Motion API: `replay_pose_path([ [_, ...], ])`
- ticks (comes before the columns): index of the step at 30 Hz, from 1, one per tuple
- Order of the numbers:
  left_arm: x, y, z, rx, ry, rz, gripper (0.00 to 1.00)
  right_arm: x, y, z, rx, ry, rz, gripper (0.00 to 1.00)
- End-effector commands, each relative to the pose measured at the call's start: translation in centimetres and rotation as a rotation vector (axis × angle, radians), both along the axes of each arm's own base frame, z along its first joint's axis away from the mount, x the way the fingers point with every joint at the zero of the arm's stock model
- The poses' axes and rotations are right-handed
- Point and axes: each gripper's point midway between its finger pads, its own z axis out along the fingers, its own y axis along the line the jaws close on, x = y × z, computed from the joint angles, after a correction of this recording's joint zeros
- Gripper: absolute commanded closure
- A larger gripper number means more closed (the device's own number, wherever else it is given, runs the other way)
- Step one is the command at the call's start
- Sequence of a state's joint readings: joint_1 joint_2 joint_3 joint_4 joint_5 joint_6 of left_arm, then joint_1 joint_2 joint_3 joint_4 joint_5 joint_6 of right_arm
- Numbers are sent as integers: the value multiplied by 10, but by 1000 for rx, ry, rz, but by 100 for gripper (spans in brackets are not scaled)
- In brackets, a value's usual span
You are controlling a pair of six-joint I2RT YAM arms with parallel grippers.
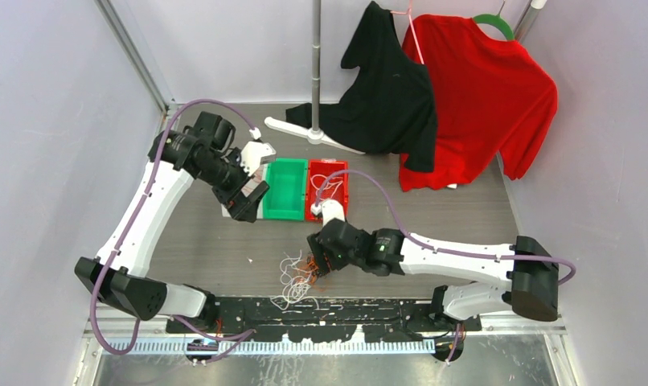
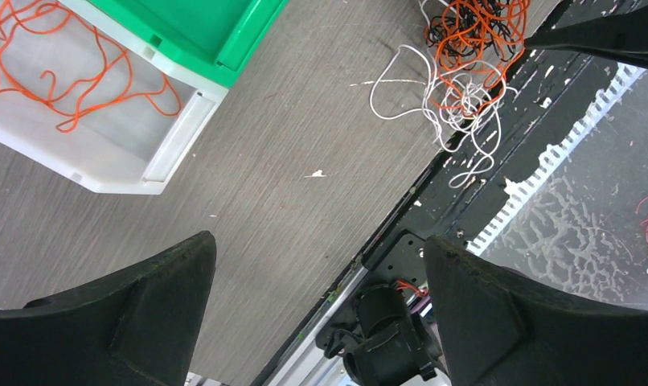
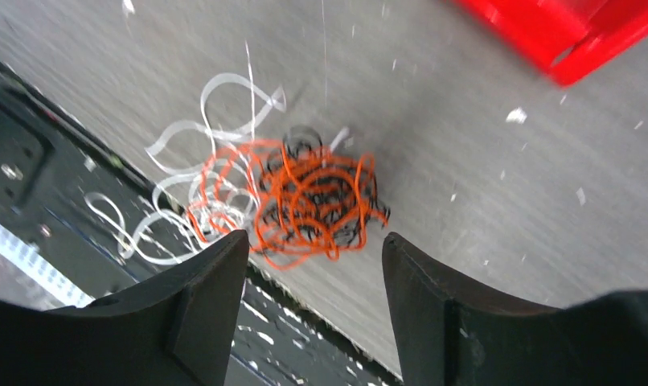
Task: Untangle the cables
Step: Place the cable in the bin, then untie the cable.
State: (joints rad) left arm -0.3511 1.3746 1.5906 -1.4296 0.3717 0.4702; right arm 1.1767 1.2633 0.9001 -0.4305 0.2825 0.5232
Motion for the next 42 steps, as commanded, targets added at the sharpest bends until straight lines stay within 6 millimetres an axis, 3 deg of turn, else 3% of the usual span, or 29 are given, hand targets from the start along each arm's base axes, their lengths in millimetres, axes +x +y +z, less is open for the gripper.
replay_pose_path([
  [1, -3, -6, 7, -53, -9, 20, 0, -19, 8, -8, 65, 37, 20, 36],
  [4, -4, -7, 6, -62, -9, 31, 0, -17, 6, -16, 50, 30, 8, 56],
  [6, -4, -8, 7, -72, -6, 34, 0, -14, 6, -10, 68, 12, -4, 70],
  [10, -6, -10, 11, -91, -11, 36, 0, -1, 7, 13, 113, -67, -40, 93],
  [12, -9, -12, 12, -103, -10, 28, 0, 3, 7, 28, 131, -98, -45, 99],
  [19, -18, -23, 8, -173, 16, 5, 1, 4, 7, 69, 173, -125, -33, 99],
  [22, -21, -25, 5, -185, 23, -5, 2, -1, -1, 73, 123, -107, -14, 96],
  [23, -23, -25, 5, -184, 26, -9, 2, -4, -4, 69, 92, -88, -8, 81],
  [25, -25, -25, 5, -181, 33, -13, 2, -12, -11, 54, 12, -40, 13, 41],
  [27, -27, -24, 5, -179, 38, -13, 2, -23, -16, 33, -34, 24, 40, 30],
  [30, -29, -23, 4, -173, 53, -7, 2, -28, -15, 13, -48, 53, 59, 33],
  [34, -35, -18, 9, -168, 21, -5, 1, -18, 4, -5, -34, -4, 109, 44],
  [39, -35, -16, 13, -166, 10, -3, 2, 2, 27, -26, -29, -43, 100, 69],
  [42, -34, -18, 15, -173, 10, 0, 1, 12, 37, -27, -3, -67, 80, 80],
])
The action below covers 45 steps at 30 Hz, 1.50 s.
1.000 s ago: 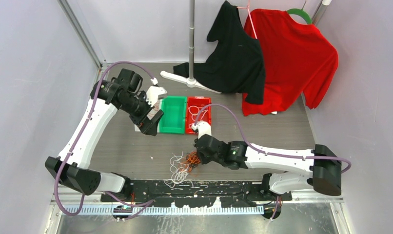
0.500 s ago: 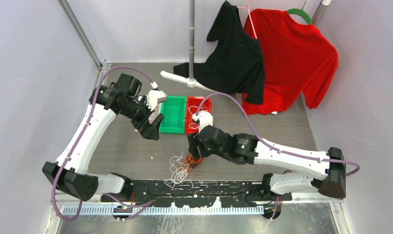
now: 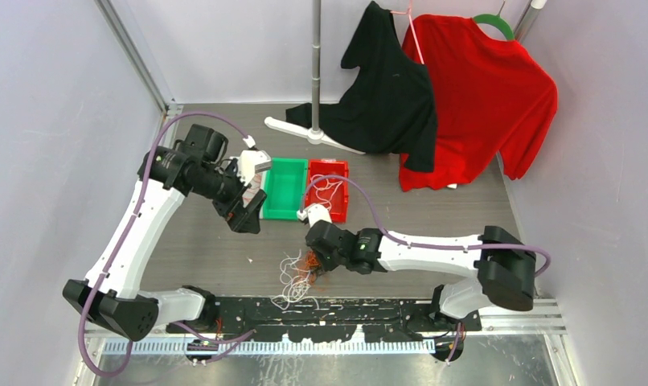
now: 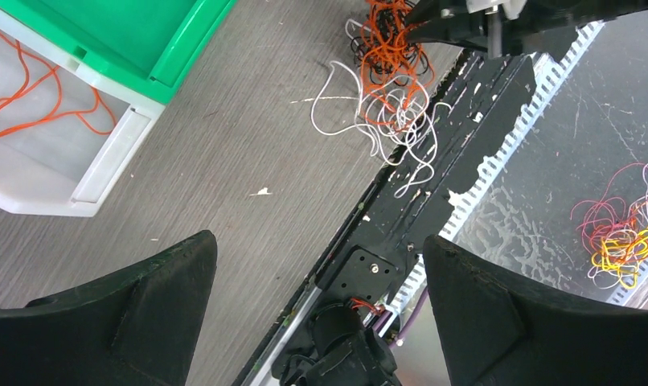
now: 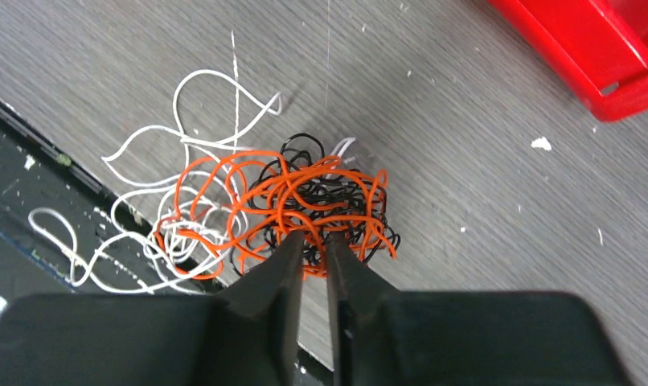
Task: Untangle the cables
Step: Untie the cable.
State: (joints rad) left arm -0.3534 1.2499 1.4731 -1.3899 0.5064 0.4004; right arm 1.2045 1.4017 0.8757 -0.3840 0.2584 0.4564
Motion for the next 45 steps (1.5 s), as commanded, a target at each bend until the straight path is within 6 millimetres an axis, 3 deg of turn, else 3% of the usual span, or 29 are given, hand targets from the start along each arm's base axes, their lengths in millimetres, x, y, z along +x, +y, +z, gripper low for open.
replay_pose_path([
  [1, -1, -4, 11, -31, -22, -5, 2, 25, 33, 25, 148, -97, -16, 85],
  [4, -3, -6, 10, -42, -7, -15, 5, 31, 41, 48, 218, -131, -32, 98],
  [9, -8, -12, 6, -78, 18, -41, 12, 34, 50, 97, 386, -160, -59, 99],
  [11, -10, -15, 3, -95, 30, -50, 17, 34, 51, 107, 444, -153, -78, 99],
  [17, -8, -22, -6, -122, 52, -57, 19, 33, 55, 130, 553, -143, -99, 99],
  [26, -10, -42, 5, -255, 80, -67, 28, 23, 72, 204, 780, -101, -32, 99],
  [31, -20, -52, 8, -326, 160, -67, 41, 20, 78, 221, 848, -77, -28, 99],
  [39, -29, -63, 6, -405, 178, -71, 38, 20, 85, 236, 889, -68, -23, 99],
  [42, -21, -60, 5, -387, 123, -54, 47, 19, 85, 240, 911, -58, -25, 99],
  [45, -11, -57, 1, -356, 76, -30, 64, 19, 83, 242, 926, -47, -34, 99],
])
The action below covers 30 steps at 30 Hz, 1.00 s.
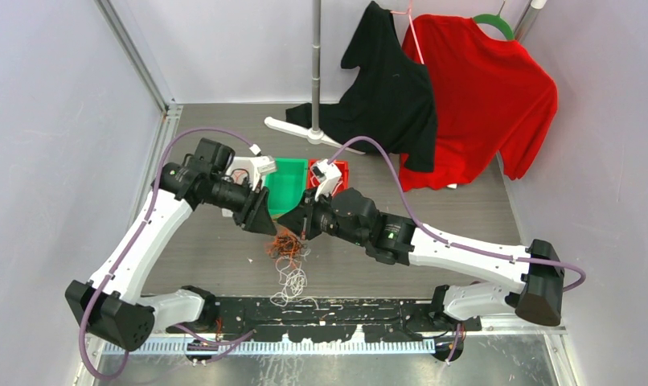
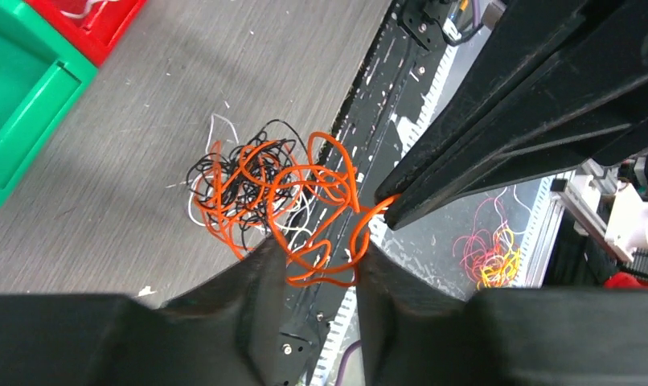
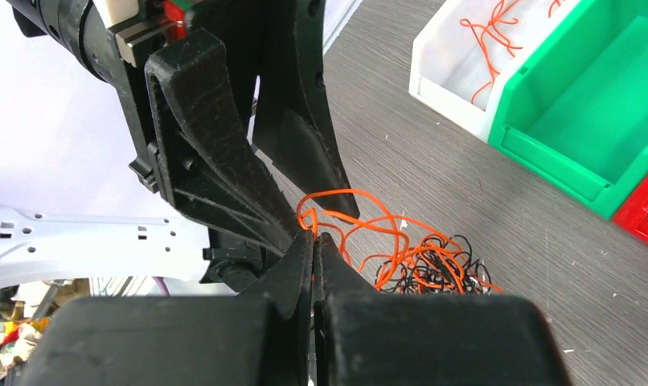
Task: Untangle the cables
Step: Untie the cable.
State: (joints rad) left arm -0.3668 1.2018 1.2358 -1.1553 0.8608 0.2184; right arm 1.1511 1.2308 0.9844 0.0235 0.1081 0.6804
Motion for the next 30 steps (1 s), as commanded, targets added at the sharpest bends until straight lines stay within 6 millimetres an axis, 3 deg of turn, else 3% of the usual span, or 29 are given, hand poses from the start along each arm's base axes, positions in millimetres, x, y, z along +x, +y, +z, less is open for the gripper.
replay_pose_path([
  [1, 16, -3, 11, -22, -128, 26, 70, 1, 2, 50, 151, -24, -1, 99],
  [4, 16, -2, 11, -21, -139, 25, 88, 4, -3, 46, 143, -20, -21, 99],
  [7, 16, 2, 12, 6, -155, 30, 99, 8, -11, 41, 130, -18, -54, 99],
  [12, 14, 12, 16, 55, -210, 21, 100, 19, -27, 27, 86, -15, -132, 99],
  [19, 25, 31, 29, 154, -329, 63, 100, 35, -65, -11, -57, -18, -297, 99],
  [23, 31, 42, 38, 207, -401, 86, 100, 30, -85, -30, -95, -6, -322, 98],
  [25, 35, 45, 48, 219, -442, 93, 100, 25, -92, -40, -114, 1, -313, 93],
  [30, 39, 47, 76, 204, -526, 107, 100, 13, -93, -49, -122, 16, -256, 87],
])
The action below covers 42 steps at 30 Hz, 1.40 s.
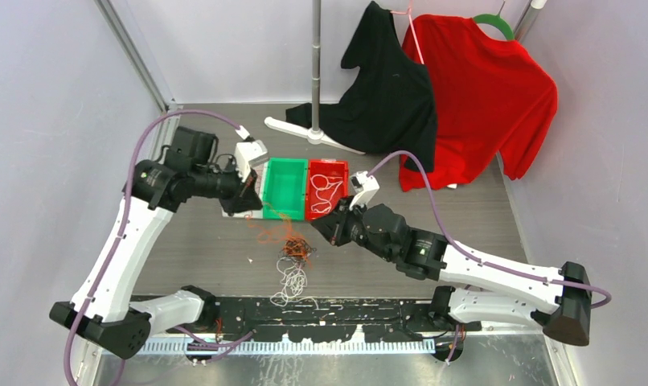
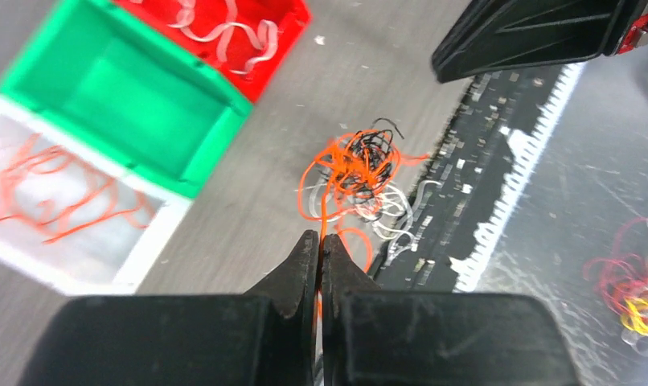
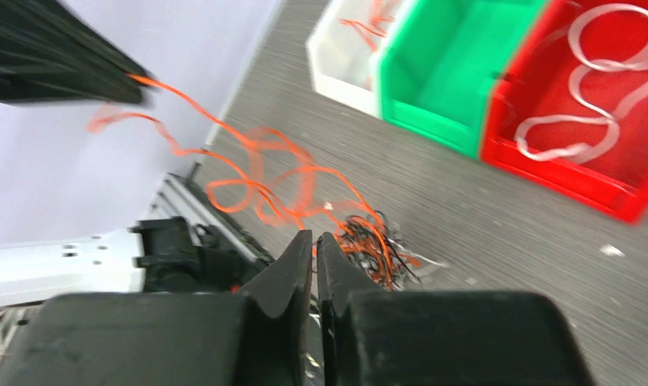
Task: Untangle the cables
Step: Untie the cable.
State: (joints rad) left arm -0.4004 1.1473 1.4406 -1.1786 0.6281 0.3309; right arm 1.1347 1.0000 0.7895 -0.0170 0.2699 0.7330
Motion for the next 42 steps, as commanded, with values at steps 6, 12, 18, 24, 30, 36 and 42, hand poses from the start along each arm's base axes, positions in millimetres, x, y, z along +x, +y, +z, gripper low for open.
replay_pose_path([
  [6, 7, 27, 46, 51, -182, 85, 100, -2, -17, -22, -122, -1, 9, 51],
  [12, -6, 18, 61, -20, -172, 47, 100, 2, 6, 15, -71, -118, 84, 12],
  [18, -16, 9, 75, -81, -129, 28, 100, 16, 44, 49, -51, -223, 118, 2],
  [24, -27, 5, 83, -127, -103, 11, 100, 28, 69, 53, -79, -283, 71, 0],
  [30, -31, -1, 86, -158, -68, -7, 100, 31, 76, 38, -66, -281, 55, 0],
  [36, -45, -16, 101, -251, 4, -71, 100, 50, 82, 23, -90, -270, -42, 3],
  [42, -50, -34, 122, -346, 109, -113, 100, 67, 95, 32, -77, -311, -111, 3],
])
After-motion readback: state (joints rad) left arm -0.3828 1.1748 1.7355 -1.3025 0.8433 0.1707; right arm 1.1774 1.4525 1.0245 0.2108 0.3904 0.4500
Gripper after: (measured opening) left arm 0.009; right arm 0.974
